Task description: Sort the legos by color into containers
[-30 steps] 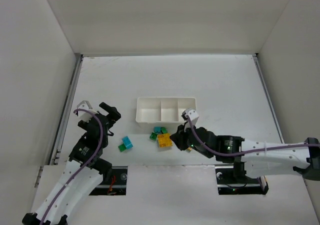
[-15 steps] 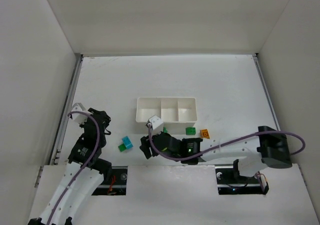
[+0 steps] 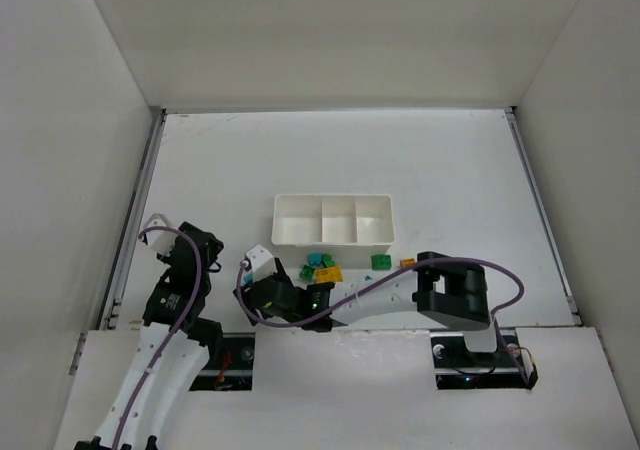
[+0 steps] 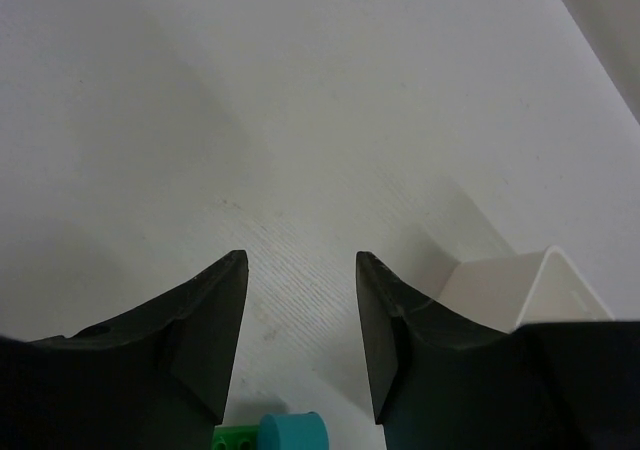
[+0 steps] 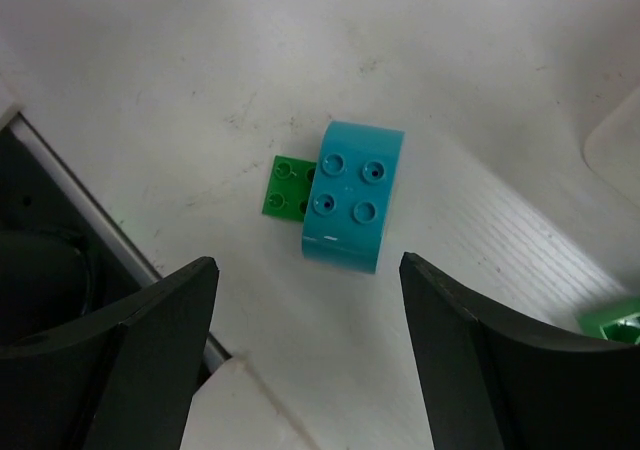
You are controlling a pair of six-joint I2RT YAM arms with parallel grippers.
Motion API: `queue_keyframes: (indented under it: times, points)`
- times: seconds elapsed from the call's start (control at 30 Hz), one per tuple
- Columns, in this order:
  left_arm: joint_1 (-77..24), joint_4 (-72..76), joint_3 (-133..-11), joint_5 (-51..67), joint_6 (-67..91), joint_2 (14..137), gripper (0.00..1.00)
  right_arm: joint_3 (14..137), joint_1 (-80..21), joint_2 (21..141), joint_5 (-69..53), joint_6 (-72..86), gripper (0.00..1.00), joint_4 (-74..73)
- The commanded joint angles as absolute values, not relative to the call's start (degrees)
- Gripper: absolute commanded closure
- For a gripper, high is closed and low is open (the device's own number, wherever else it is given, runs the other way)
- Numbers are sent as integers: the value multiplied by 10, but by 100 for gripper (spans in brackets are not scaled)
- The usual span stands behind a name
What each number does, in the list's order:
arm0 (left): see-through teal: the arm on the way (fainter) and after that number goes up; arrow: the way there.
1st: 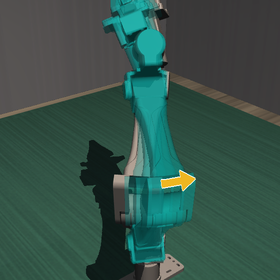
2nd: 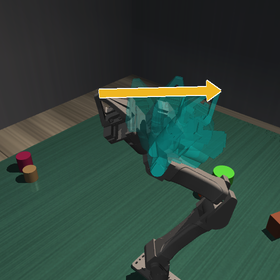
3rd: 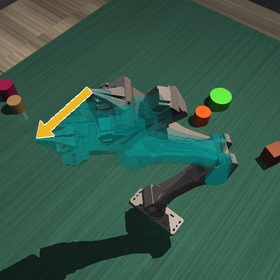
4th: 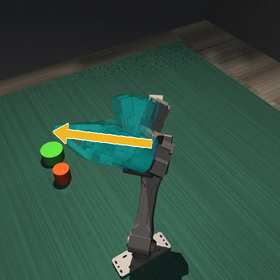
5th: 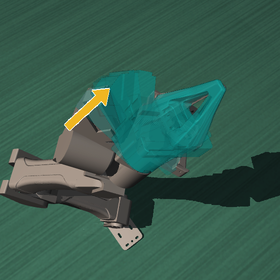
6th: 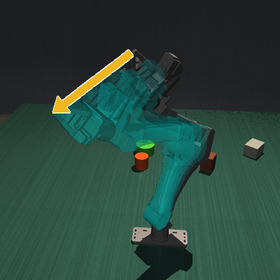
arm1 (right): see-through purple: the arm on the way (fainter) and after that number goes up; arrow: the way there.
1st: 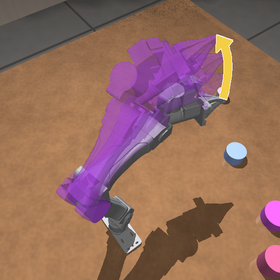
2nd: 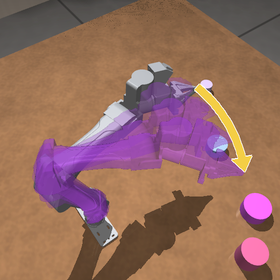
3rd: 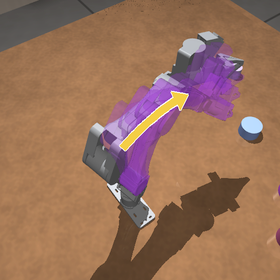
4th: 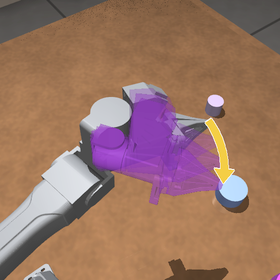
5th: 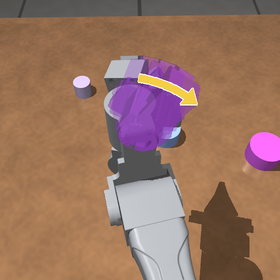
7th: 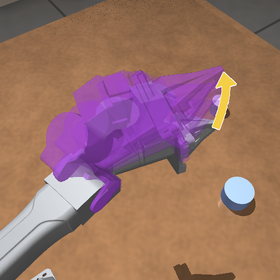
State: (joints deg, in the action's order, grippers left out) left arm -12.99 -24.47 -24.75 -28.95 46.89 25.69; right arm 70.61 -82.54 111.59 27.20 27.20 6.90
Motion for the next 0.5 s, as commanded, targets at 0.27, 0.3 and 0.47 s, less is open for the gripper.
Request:
queue_keyframes:
  times: [0.27,0.3,0.47]
  points:
    - [-124,-236,-236,-240,460,248,56,761,-820,1167,334,258,27,89]
    - [-124,-235,-236,-237,460,247,56,765,-820,1172,339,258,29,89]
    - [-128,-228,-231,-233,460,243,58,780,-820,1190,358,265,65,94]
